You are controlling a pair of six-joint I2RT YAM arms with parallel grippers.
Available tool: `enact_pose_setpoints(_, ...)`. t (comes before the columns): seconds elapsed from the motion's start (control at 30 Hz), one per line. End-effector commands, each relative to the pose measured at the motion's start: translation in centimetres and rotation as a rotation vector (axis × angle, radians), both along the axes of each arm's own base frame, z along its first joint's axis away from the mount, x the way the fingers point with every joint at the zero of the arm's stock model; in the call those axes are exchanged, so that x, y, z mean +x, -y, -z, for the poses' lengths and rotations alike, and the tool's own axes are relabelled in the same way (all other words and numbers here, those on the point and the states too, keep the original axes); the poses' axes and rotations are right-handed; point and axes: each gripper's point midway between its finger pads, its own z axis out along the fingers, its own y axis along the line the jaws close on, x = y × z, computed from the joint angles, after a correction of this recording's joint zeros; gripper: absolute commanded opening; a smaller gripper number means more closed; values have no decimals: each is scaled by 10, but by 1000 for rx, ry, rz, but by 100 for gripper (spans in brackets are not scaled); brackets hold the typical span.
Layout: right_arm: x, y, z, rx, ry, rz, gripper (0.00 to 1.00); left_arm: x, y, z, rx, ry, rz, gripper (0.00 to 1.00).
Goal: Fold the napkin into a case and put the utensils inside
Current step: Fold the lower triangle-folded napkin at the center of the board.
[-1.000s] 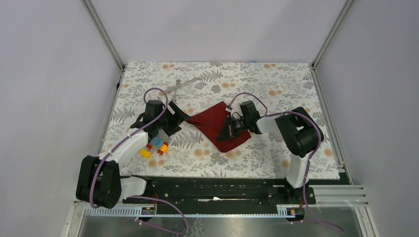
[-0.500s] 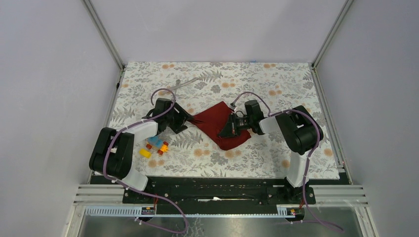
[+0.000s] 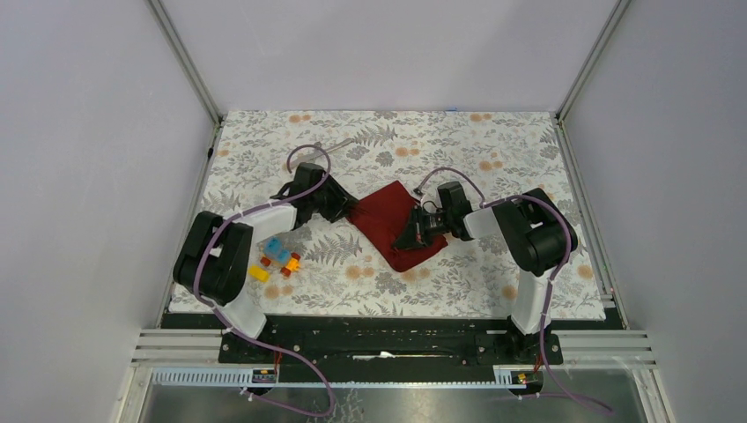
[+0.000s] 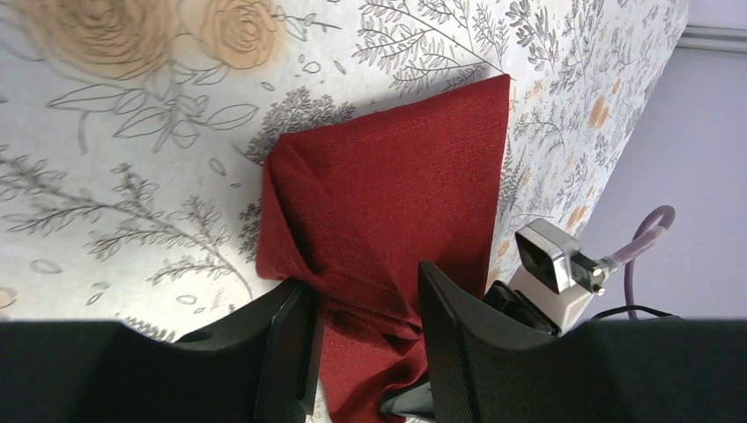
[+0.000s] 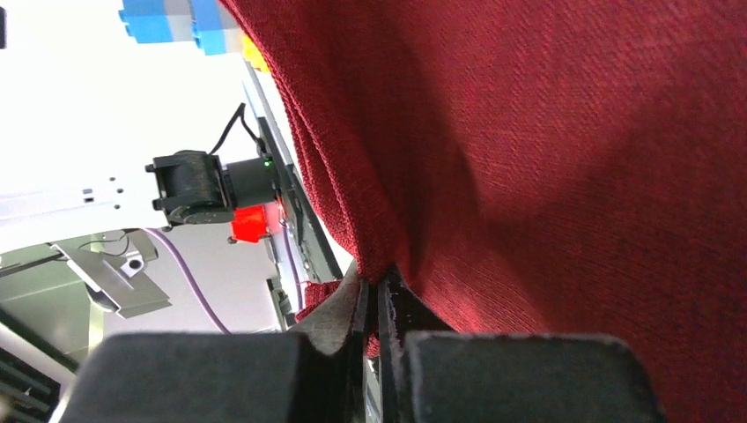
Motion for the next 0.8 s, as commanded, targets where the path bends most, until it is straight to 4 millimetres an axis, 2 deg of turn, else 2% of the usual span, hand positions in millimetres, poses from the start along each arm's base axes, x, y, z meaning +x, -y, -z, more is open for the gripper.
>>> enact_pose_setpoints(0.0,7,7,-2,-65,61,4,0,22,18,-15,7,80,23,47)
enact_pose_setpoints(0.13,6,10,-4,-84,69,3,7,27,27,-10,7,70,51,47)
enact_pose_setpoints(0.3,6,11,-9,-96,108,-6,30,31,36,-2,4,54,79,47)
enact_pose_setpoints(0.5,12,8,-22,-105,198,-7,61,32,38,-4,15,67,88,47)
enact_pose_setpoints(0.7,15,1,-29,-157,272,-10,79,32,38,-2,21,62,94,47)
enact_pose_setpoints(0.77,14,-4,-27,-198,289,-28,80,32,38,-1,22,62,95,47)
